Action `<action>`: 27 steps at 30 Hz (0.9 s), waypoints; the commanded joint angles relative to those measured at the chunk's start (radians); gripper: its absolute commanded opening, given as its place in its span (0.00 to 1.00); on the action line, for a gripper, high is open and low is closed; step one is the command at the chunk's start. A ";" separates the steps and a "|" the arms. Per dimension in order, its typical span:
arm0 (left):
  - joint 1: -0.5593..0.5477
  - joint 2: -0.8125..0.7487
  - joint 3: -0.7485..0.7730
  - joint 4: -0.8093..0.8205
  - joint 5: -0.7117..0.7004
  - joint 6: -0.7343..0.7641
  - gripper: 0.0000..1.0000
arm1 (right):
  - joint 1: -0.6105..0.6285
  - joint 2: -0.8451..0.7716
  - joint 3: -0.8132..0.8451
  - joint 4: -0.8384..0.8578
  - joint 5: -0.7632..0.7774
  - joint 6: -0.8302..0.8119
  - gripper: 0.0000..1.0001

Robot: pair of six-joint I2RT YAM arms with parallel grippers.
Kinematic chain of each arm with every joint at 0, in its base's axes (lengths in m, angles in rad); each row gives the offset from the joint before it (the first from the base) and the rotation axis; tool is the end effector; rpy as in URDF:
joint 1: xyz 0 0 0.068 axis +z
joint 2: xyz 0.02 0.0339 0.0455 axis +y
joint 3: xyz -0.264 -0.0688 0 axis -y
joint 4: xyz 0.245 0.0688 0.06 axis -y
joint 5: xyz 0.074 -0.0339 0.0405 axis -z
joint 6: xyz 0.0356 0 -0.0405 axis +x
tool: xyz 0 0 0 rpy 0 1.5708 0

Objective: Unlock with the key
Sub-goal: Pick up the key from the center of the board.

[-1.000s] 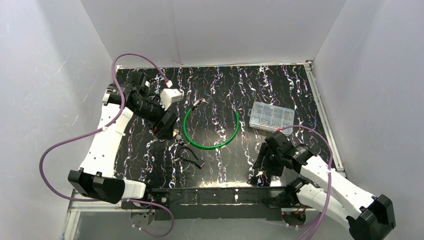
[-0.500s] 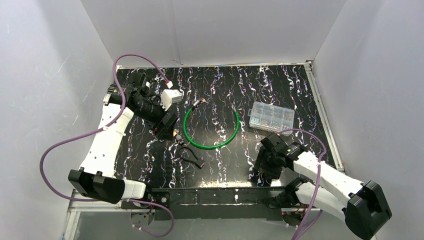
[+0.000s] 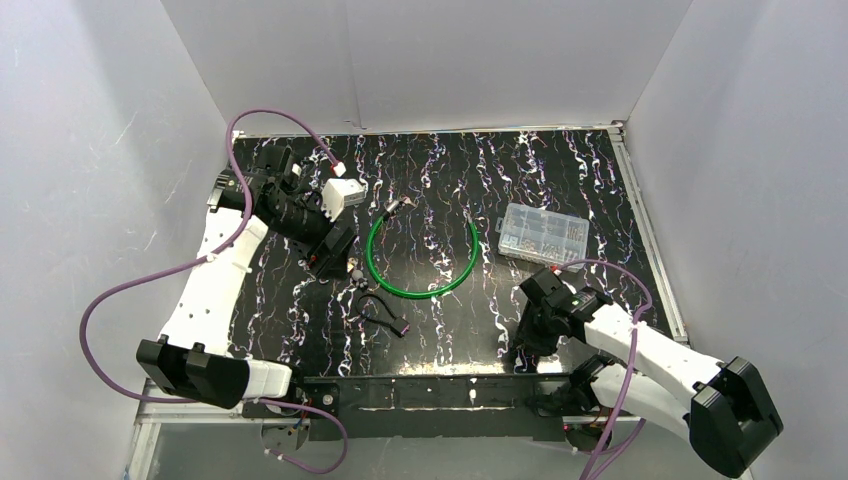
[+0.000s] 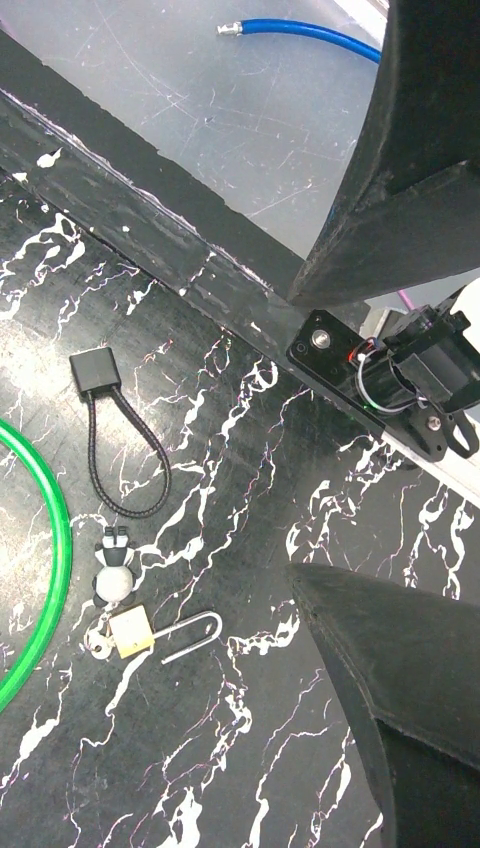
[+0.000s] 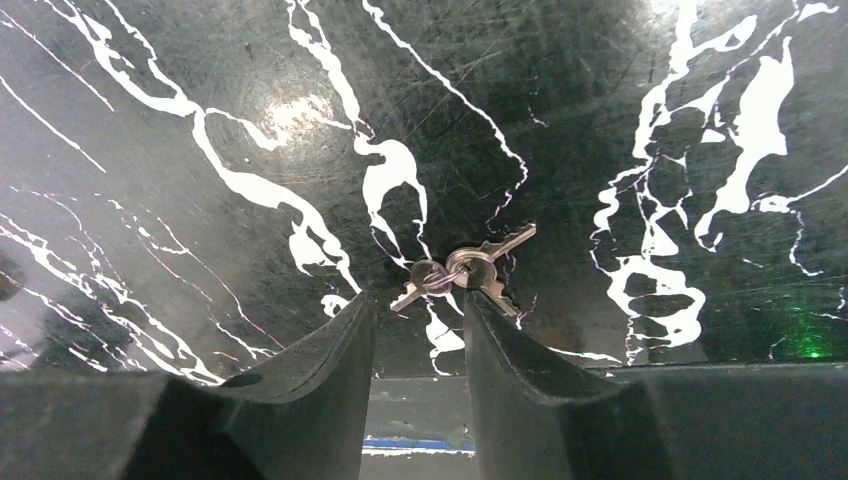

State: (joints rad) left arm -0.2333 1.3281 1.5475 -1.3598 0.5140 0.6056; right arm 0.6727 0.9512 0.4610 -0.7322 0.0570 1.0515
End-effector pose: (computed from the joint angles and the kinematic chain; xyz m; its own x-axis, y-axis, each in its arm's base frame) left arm 0.2163 -0.0694 0.3862 -0.4987 0.6280 -0.5974 0.8329 0.5379 -0.1299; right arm 0.1174 0.0909 0.1631 -0.8917 0.3978 -0.2159 0.3371 0.9020 0.2698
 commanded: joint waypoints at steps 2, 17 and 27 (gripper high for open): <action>-0.006 -0.037 0.002 -0.010 0.011 0.002 0.98 | 0.008 -0.014 0.006 -0.038 0.077 0.032 0.42; -0.006 -0.068 -0.036 0.010 -0.008 0.024 0.98 | 0.008 0.037 0.086 -0.080 0.111 -0.020 0.38; -0.006 -0.070 -0.033 0.015 -0.017 0.023 0.98 | 0.008 0.076 0.062 -0.043 0.113 -0.013 0.36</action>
State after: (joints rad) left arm -0.2340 1.2900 1.5181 -1.3323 0.5041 0.6178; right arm 0.6758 1.0214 0.5362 -0.7998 0.1543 1.0290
